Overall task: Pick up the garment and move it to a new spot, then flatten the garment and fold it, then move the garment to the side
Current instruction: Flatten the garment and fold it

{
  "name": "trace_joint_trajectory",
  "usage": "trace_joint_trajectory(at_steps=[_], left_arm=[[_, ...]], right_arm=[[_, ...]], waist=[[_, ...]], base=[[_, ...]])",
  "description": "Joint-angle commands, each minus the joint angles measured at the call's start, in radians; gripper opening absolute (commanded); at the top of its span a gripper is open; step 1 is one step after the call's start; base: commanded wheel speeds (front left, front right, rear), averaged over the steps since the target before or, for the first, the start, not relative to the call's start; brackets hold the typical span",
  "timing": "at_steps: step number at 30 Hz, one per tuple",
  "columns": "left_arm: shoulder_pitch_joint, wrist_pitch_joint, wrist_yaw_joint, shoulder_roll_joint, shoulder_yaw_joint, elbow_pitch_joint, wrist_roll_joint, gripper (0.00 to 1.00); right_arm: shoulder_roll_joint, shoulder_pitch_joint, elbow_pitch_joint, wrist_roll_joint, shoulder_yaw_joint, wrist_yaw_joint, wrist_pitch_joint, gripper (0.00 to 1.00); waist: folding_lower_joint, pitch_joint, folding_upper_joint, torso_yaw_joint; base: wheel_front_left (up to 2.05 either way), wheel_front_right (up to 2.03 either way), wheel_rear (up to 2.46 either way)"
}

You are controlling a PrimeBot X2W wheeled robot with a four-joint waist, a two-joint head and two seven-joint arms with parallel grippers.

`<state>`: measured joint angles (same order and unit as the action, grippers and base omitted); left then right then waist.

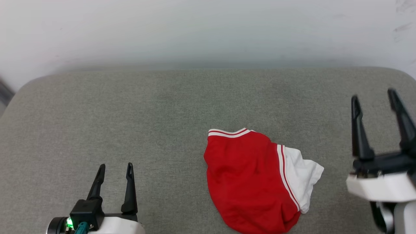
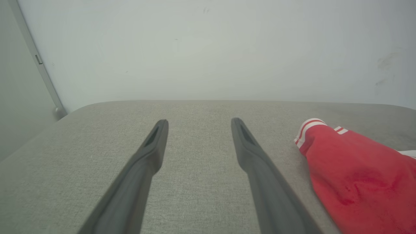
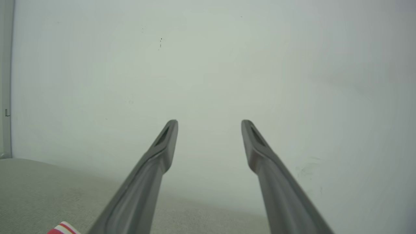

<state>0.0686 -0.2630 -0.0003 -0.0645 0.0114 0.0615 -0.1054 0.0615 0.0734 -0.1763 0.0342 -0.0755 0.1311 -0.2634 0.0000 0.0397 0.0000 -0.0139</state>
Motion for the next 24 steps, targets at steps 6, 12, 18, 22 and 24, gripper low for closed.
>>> trace_joint_trajectory(at_steps=[6, 12, 18, 22, 24], left_arm=[[-0.037, -0.003, -0.016, 0.006, -0.019, 0.001, 0.008, 1.0], [-0.058, -0.003, -0.027, 0.01, -0.034, -0.004, 0.01, 1.0], [-0.082, -0.003, -0.04, 0.011, -0.043, -0.006, 0.014, 1.0], [-0.105, -0.003, -0.048, 0.013, -0.047, -0.007, 0.013, 1.0], [-0.117, -0.003, -0.05, 0.014, -0.047, -0.009, 0.012, 1.0]], right_arm=[[0.147, 0.222, 0.087, -0.026, 0.093, -0.001, 0.041, 1.0], [0.306, 0.388, 0.155, -0.196, 0.248, -0.001, 0.381, 1.0], [0.482, 0.476, 0.157, -0.423, 0.443, -0.001, 0.778, 1.0], [0.587, 0.511, 0.15, -0.574, 0.55, -0.001, 1.03, 1.0], [0.617, 0.525, 0.155, -0.626, 0.588, -0.001, 1.118, 1.0]], waist=[[0.0, 0.032, 0.0, -0.014], [0.0, 0.067, 0.0, -0.015], [0.0, 0.11, 0.0, -0.007], [0.0, 0.146, 0.0, 0.004], [0.0, 0.165, 0.0, 0.013]], base=[[0.0, 0.0, 0.0], [0.0, 0.0, 0.0], [0.0, 0.0, 0.0], [0.0, 0.0, 0.0], [0.0, 0.0, 0.0]])
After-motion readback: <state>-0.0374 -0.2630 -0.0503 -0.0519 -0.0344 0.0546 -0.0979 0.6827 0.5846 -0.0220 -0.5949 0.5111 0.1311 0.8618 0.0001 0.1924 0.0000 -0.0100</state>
